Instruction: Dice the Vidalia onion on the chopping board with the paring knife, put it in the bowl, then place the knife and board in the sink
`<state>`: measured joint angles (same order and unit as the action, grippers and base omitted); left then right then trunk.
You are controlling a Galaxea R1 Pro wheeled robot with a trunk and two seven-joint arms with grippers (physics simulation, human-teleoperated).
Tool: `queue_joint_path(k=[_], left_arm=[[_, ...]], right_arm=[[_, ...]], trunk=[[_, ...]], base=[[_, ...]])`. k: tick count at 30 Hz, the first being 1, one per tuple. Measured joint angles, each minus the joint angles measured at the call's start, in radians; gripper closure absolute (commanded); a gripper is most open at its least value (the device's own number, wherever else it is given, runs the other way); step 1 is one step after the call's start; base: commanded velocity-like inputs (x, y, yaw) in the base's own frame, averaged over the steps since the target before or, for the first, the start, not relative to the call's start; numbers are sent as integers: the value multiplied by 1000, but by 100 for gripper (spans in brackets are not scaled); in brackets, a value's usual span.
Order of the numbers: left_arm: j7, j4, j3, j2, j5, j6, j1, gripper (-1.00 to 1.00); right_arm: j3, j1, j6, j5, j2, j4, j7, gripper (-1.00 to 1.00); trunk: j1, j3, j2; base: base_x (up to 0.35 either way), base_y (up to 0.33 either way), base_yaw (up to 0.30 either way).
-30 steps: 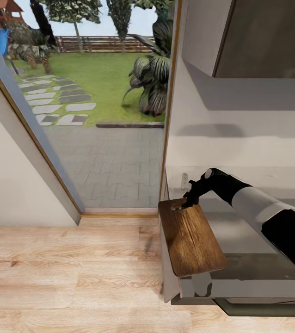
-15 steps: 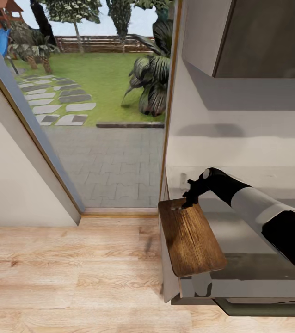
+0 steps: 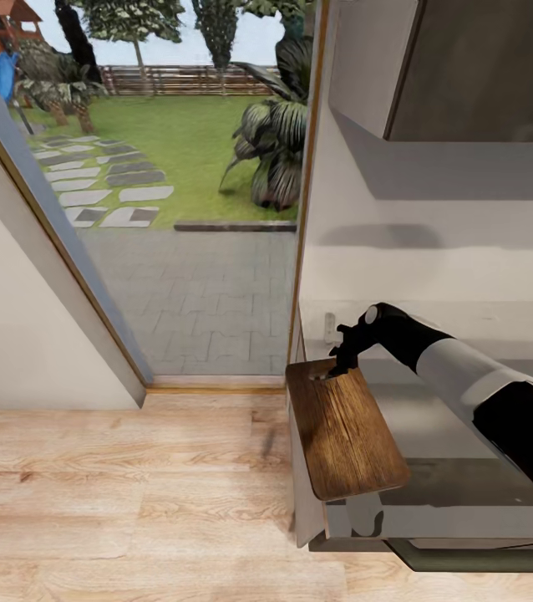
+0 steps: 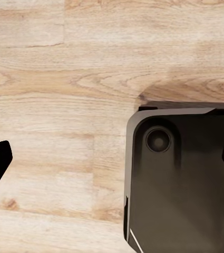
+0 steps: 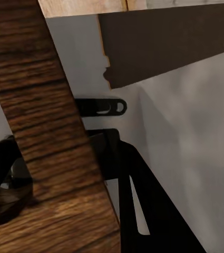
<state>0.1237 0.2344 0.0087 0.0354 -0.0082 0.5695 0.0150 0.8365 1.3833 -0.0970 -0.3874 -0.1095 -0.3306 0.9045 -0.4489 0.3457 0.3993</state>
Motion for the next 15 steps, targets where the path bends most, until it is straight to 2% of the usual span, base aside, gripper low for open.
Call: queue_joint_path(k=[15], left_arm=[[0,0,0,0,0,0,0,-100]], right_arm=[[2,-37,5,-8,0,-12,-7,100]], trunk=[[0,-22,0]], base=[[0,0,0]])
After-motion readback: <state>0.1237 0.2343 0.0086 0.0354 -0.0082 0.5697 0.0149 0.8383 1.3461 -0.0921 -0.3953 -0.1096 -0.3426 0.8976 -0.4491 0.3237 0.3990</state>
